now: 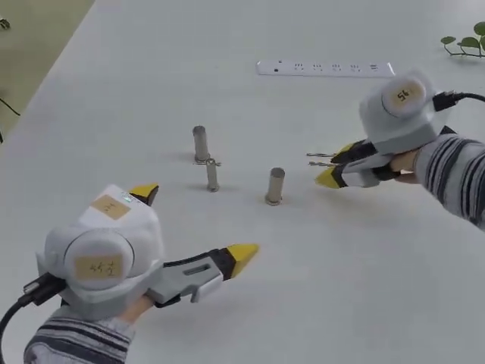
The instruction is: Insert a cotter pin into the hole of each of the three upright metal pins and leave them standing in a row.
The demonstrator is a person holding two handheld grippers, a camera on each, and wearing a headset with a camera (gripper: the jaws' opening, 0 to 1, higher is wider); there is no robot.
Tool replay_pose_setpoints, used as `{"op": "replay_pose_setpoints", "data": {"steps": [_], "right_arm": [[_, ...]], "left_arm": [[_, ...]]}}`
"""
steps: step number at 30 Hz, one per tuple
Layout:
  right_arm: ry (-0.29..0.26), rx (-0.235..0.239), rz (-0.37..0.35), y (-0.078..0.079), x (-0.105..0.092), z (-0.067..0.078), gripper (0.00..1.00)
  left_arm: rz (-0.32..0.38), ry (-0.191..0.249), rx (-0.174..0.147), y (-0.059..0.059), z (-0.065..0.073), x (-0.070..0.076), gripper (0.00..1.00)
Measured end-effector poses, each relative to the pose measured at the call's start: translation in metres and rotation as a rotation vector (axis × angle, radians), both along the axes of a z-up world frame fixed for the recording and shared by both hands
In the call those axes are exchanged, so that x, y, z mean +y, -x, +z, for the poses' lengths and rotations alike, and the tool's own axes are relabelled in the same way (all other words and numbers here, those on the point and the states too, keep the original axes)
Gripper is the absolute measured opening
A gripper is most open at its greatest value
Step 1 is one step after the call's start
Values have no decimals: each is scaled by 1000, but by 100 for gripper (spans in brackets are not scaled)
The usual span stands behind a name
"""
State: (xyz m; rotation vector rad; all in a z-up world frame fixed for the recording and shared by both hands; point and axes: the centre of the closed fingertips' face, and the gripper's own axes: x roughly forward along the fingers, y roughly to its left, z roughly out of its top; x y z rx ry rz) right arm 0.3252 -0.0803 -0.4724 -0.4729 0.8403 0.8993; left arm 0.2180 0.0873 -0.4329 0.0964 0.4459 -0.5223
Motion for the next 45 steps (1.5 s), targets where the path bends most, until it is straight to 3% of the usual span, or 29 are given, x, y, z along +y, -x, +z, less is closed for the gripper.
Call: {"op": "replay_pose_setpoints", "data": {"steps": [18, 29, 38, 41, 45], "right_arm": [[69, 70, 55, -20, -9, -10, 18], [109, 107, 75, -23, -16, -13, 11], [201, 59, 186, -26, -18, -15, 1], [231, 24, 261, -25, -16, -16, 0], [228, 19, 252, -25, -16, -17, 0]], "left_arm": [[8, -2, 16, -2, -4, 3, 91], [3, 2, 18, -2, -4, 2, 89], [-9, 1, 23, -1, -4, 1, 87], [-25, 1, 30, 0, -5, -2, 84], [-40, 4, 30, 1, -5, -5, 82]]}}
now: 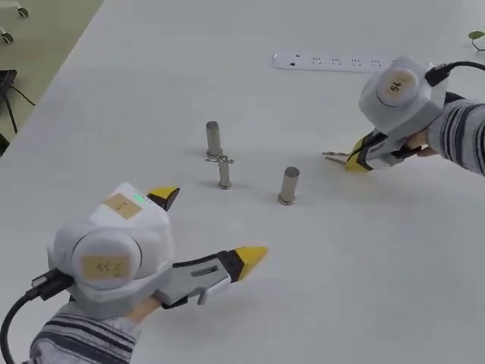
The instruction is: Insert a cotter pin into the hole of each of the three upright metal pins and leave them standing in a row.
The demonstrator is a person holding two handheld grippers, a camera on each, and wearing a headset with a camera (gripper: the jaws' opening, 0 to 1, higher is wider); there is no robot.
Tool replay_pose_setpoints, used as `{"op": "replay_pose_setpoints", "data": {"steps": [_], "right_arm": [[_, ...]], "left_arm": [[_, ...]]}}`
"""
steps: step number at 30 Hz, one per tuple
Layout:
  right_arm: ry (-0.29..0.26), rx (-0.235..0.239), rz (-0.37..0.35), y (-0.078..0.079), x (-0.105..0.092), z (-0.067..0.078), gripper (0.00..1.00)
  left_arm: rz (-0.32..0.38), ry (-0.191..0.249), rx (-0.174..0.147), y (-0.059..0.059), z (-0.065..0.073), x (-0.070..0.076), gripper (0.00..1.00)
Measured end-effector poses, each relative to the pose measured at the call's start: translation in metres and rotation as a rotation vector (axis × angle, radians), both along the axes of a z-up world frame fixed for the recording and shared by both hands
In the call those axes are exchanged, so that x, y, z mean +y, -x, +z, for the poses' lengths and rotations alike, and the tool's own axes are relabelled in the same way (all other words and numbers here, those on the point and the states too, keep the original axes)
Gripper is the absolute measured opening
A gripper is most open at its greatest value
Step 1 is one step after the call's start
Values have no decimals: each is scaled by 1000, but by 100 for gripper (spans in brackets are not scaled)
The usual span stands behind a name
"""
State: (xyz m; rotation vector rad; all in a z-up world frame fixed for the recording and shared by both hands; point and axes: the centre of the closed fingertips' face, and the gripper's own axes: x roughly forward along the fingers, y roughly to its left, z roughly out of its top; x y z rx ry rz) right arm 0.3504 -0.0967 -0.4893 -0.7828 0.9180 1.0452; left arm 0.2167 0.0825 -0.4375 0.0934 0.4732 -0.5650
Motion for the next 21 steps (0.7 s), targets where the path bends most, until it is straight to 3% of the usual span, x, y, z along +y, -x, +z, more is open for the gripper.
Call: {"op": "replay_pose_setpoints", "data": {"steps": [6, 8, 21], "right_arm": [[-28, -26, 12, 1, 1, 2, 0], [-43, -40, 16, 4, 4, 7, 0], [-113, -129, 131, 38, 28, 41, 0]], "left_arm": [[-11, 3, -8, 0, 4, -1, 78], [-18, -9, -30, -1, 8, -1, 78], [-57, -20, -31, -1, 16, -8, 74]]}}
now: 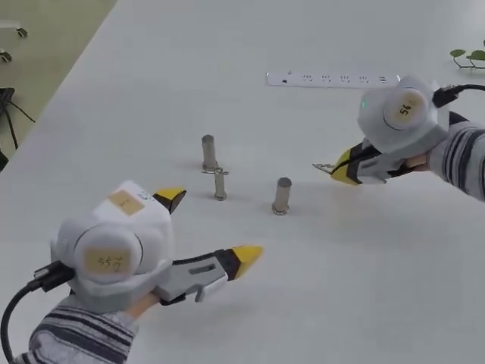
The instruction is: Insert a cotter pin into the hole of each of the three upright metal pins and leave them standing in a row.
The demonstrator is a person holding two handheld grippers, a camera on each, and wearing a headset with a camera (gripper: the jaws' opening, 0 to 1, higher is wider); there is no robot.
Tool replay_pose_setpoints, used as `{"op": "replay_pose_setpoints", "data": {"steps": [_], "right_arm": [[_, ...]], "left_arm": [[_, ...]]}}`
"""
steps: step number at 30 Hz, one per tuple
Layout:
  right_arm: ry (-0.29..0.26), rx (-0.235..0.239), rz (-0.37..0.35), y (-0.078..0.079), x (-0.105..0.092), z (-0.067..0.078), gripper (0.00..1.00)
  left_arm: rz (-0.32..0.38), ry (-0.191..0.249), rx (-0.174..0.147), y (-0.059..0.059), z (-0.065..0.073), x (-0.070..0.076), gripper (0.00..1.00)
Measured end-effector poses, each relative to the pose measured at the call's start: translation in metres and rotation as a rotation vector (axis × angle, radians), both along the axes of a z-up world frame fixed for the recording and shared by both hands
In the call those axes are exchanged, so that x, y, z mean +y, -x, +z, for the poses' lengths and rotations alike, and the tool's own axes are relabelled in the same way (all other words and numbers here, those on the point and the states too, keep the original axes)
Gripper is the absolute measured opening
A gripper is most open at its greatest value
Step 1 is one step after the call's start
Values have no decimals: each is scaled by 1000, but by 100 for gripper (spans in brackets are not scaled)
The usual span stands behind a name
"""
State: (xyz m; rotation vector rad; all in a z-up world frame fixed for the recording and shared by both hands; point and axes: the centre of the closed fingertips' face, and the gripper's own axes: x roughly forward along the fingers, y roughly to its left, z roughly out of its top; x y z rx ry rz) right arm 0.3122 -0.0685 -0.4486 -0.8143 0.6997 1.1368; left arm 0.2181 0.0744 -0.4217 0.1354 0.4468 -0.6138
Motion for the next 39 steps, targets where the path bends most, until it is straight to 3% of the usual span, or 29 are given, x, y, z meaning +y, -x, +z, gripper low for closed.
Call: {"op": "replay_pose_setpoints", "data": {"steps": [5, 12, 19, 27, 32, 36, 39], "right_arm": [[-22, -33, 63, 20, 12, 12, 0], [-21, -61, 141, 45, 24, 18, 0], [-47, -78, 230, 71, 39, 20, 0], [-60, -107, 343, 93, 59, 18, 0], [-63, -118, 398, 105, 69, 17, 0], [-76, -125, 418, 110, 73, 19, 0], [-87, -128, 427, 113, 76, 21, 0]], "left_arm": [[-19, 11, 8, 2, 3, -6, 65], [-37, 31, 24, 4, 5, -13, 55], [-60, 85, 40, 5, 9, -24, 50], [-73, 184, 100, 10, 9, -37, 38], [-66, 285, 152, 13, 11, -44, 28], [-51, 349, 193, 15, 10, -45, 16], [-39, 390, 206, 15, 12, -46, 12]]}}
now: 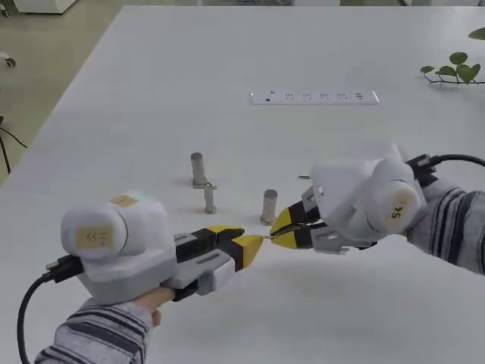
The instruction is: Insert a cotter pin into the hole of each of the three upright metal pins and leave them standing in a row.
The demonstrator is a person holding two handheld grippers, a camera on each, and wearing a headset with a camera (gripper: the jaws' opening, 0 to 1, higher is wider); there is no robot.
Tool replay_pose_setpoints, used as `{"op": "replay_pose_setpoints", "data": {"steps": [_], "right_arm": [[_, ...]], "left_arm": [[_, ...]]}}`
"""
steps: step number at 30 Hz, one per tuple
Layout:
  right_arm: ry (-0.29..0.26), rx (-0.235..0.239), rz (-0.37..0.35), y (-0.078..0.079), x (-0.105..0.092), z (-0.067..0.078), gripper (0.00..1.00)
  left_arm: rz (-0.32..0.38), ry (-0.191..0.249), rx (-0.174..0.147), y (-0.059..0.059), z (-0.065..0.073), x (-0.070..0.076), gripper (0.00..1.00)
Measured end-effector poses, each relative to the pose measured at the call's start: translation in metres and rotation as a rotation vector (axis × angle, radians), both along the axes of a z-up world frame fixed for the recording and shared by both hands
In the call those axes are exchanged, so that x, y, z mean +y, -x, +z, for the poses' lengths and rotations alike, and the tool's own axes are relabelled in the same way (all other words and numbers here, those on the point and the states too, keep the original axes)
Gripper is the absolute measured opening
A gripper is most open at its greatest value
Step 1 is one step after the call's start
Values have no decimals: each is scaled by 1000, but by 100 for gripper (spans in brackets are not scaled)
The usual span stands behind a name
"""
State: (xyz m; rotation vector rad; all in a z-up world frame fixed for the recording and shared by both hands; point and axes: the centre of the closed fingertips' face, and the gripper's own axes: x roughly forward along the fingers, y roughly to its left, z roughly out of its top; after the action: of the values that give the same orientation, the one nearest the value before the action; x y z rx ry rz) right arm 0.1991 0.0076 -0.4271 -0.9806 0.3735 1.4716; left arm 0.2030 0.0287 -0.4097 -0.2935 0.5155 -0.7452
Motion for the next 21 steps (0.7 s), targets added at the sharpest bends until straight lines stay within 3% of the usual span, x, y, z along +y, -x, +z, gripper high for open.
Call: {"op": "replay_pose_setpoints", "data": {"steps": [3, 7, 15, 18, 19, 21], "right_arm": [[-11, 1, 6, 3, 3, 3, 0], [-30, 1, 8, 5, 5, 6, 0], [-23, -6, 6, 7, 4, 8, 0], [-24, 9, -11, 8, 2, 7, 0], [-26, 39, -46, 9, 1, 6, 0], [-27, 28, -36, 9, 0, 7, 0]], "left_arm": [[0, 25, 15, 1, 0, -2, 8], [-17, 1, 10, 3, -3, -3, 4], [-43, 22, 8, 5, 0, -11, 0], [-94, -43, -39, 8, -1, -14, 0], [-118, -83, -58, 10, -2, -14, 0], [-161, -150, -100, 12, -4, -16, 0]]}}
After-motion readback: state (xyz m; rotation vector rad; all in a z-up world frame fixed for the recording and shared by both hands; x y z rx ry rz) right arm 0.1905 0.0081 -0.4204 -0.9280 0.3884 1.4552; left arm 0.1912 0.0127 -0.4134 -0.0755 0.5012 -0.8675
